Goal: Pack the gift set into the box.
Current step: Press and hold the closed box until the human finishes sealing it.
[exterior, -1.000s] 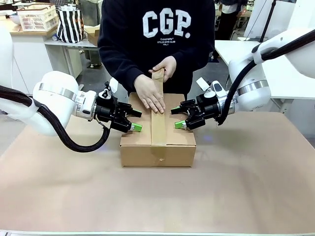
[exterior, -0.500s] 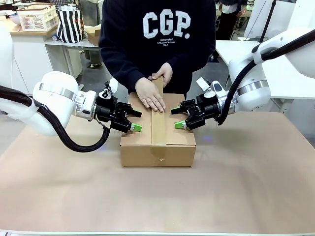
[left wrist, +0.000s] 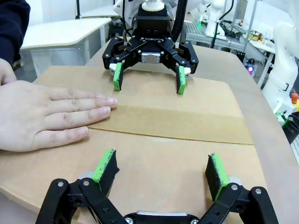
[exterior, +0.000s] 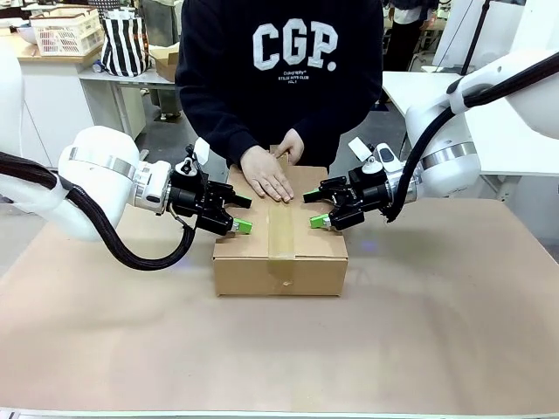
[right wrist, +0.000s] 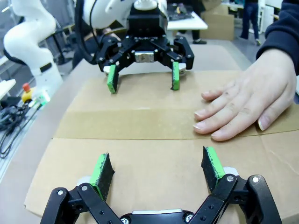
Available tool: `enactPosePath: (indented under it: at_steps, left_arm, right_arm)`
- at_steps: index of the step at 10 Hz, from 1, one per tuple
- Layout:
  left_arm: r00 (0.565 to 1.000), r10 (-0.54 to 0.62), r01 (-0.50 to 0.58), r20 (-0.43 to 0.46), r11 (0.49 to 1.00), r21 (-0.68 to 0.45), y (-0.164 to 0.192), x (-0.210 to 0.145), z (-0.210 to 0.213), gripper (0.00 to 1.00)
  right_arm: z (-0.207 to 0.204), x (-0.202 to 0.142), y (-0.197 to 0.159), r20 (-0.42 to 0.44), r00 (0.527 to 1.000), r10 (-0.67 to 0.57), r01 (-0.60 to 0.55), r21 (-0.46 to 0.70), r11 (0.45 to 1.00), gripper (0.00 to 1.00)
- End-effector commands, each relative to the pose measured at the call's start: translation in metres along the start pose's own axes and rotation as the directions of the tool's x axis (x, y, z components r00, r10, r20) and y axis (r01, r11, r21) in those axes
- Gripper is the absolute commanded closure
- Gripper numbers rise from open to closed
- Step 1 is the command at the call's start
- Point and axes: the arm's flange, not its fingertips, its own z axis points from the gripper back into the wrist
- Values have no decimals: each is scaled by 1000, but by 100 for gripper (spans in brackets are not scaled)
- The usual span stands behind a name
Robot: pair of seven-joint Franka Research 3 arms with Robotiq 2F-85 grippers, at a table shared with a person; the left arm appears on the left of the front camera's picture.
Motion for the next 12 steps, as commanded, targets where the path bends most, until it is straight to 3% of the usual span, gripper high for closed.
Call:
enactPosePath:
  at_steps: [1, 12]
  left_arm:
    - [1000, -4, 4, -7, 1000, 1, -2, -5, 0, 0]
    - [1000, -4, 4, -7, 1000, 1, -2, -5, 0, 0]
  right_arm:
    - [0, -3, 1, -2, 1000, -6, 6, -1, 1000, 0]
    - [0, -3, 1, -2, 1000, -6, 6, -1, 1000, 0]
